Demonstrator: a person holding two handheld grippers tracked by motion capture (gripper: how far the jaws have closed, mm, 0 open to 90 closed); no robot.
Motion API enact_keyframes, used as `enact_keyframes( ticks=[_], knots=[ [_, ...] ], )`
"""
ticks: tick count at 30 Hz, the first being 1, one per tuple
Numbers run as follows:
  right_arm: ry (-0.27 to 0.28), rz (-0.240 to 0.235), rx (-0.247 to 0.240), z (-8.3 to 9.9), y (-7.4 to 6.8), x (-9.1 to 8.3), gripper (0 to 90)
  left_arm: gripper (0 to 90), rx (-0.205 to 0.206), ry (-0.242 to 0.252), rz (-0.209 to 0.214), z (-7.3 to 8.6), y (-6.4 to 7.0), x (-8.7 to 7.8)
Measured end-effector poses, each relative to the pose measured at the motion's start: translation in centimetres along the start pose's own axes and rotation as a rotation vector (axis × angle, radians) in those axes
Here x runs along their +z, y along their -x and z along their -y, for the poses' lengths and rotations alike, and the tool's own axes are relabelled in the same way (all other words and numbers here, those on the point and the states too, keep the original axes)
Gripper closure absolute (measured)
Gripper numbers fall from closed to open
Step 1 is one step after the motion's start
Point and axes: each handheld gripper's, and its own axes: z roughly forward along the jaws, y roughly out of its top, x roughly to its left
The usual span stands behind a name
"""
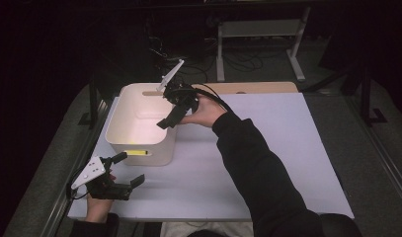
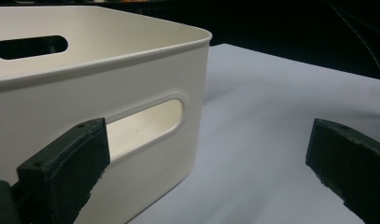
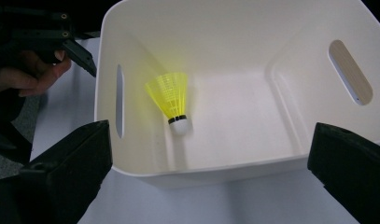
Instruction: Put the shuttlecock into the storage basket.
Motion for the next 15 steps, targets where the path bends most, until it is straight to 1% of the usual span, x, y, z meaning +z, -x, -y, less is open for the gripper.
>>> enact_keyframes(
  ticks=[6, 15],
  knots=[
    [0.021, 0.008, 0.0, 0.7, 0.1, -0.8, 0.0, 0.0, 0.0, -0.001, -0.002, 0.0, 0.0, 0.0],
    [0.032, 0.017, 0.015, 1.7, 0.2, -1.6, 0.0, 0.0, 0.0, -0.002, -0.003, 0.0, 0.0, 0.0]
  ],
)
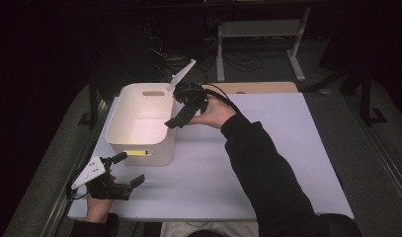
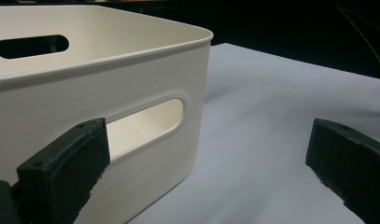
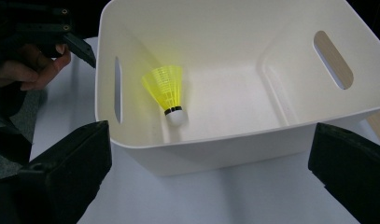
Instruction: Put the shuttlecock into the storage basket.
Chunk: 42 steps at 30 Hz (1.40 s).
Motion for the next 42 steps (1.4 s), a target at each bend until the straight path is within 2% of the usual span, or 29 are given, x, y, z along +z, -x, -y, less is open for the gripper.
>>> enact_keyframes(
  ticks=[30, 42],
  knots=[
    [0.047, 0.046, 0.056, 3.8, 1.0, -2.5, 0.0, 0.0, -0.001, 0.0, 0.0, 0.0, 0.0, 0.0],
    [0.048, 0.055, 0.097, 6.2, 1.4, -2.8, 0.0, 0.0, 0.0, -0.001, 0.0, 0.0, 0.0, 0.0]
  ],
)
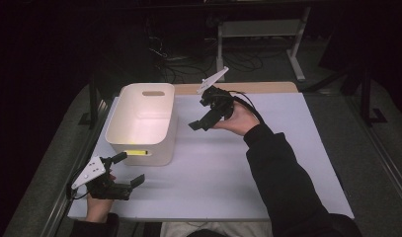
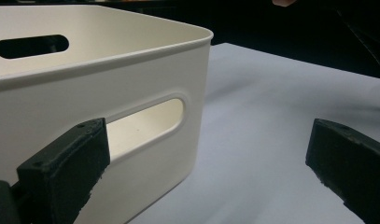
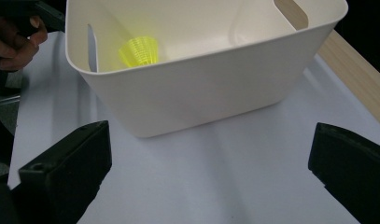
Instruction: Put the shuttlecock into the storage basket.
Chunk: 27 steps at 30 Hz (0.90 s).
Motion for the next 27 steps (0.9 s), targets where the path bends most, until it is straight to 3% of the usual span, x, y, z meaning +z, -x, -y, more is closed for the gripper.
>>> enact_keyframes(
  ticks=[27],
  knots=[
    [0.046, 0.059, 0.066, 4.6, 1.0, -3.1, 0.0, 0.0, 0.0, -0.002, -0.005, 0.0, 0.0, 0.0]
  ],
)
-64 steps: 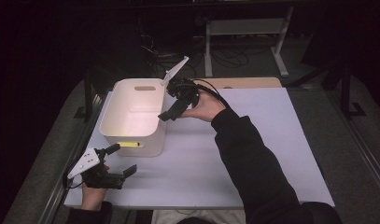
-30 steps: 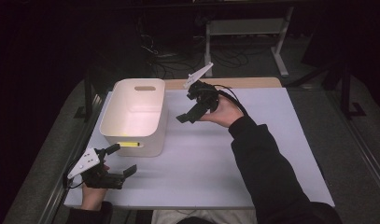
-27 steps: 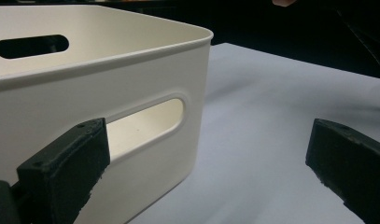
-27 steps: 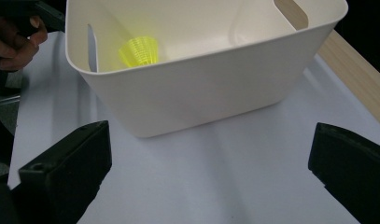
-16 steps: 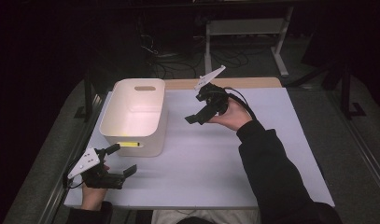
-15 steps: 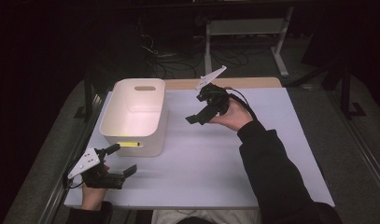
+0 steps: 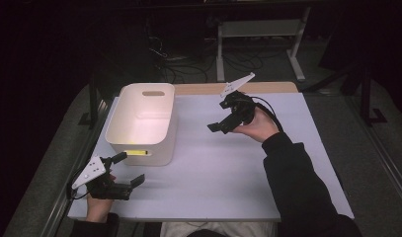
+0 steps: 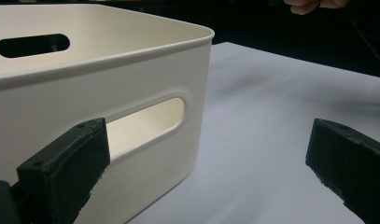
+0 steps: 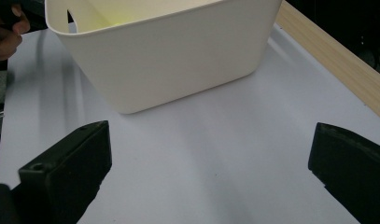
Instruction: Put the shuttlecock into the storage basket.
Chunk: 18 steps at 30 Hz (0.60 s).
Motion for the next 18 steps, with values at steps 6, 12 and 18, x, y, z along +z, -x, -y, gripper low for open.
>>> enact_keyframes(
  ticks=[6, 12, 18],
  knots=[
    [0.004, 0.009, 0.002, 0.9, -0.3, -0.6, 0.0, 0.0, -0.001, 0.001, 0.0, 0.0, 0.0, 0.0],
    [0.01, 0.022, 0.011, 2.1, -0.2, -1.4, 0.0, 0.0, -0.001, 0.0, -0.002, 0.0, 0.0, 0.0],
    [0.026, 0.037, 0.041, 3.3, 0.2, -2.2, 0.0, 0.0, -0.002, 0.0, -0.003, 0.0, 0.0, 0.0]
  ],
)
